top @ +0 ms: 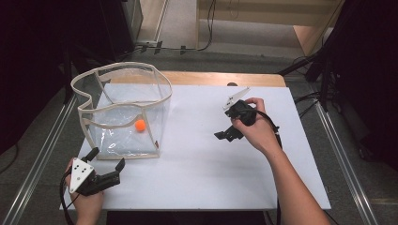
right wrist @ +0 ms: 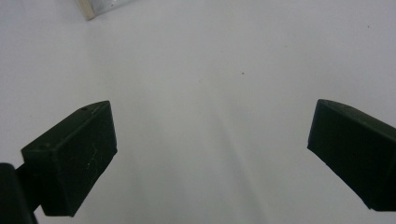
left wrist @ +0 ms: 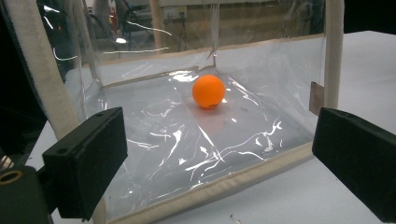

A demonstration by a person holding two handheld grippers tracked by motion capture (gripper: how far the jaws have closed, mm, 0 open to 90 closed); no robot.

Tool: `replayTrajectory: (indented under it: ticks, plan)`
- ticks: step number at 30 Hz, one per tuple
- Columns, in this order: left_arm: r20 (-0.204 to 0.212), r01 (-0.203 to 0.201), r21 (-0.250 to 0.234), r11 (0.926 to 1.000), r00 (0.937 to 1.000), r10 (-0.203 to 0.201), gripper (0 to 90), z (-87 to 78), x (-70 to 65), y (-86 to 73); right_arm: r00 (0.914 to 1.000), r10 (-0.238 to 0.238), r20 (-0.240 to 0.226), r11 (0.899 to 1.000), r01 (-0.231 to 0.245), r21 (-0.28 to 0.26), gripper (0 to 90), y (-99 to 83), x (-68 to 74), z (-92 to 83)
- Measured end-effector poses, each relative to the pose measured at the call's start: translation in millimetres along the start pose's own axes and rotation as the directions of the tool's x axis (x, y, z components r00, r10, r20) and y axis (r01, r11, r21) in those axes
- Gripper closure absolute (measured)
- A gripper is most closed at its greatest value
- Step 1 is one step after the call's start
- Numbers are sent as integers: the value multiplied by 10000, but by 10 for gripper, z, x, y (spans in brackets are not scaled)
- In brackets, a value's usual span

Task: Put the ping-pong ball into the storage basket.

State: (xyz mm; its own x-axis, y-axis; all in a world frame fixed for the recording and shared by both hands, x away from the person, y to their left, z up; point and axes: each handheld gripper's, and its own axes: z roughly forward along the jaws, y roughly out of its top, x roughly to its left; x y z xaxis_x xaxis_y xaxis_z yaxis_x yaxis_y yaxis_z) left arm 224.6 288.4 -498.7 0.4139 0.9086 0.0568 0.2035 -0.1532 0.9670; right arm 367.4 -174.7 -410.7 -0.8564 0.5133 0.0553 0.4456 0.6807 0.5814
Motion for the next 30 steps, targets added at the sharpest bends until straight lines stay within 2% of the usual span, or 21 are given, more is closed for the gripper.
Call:
replayTrajectory:
  ticks: [19,22,30]
  plan:
    - [-8,0,-5,10000,10000,0,38,-1,-1,-1,9978,663,-23,9970,-664,-396,0,-325,-25,-9]
    - [-22,4,11,10000,10000,-4,38,-4,1,0,9981,622,2,9968,-621,-503,0,-389,-22,-19]
    - [-23,-15,11,10000,10000,15,38,-2,-4,0,9946,1033,31,9906,-1026,-909,0,-593,-25,-63]
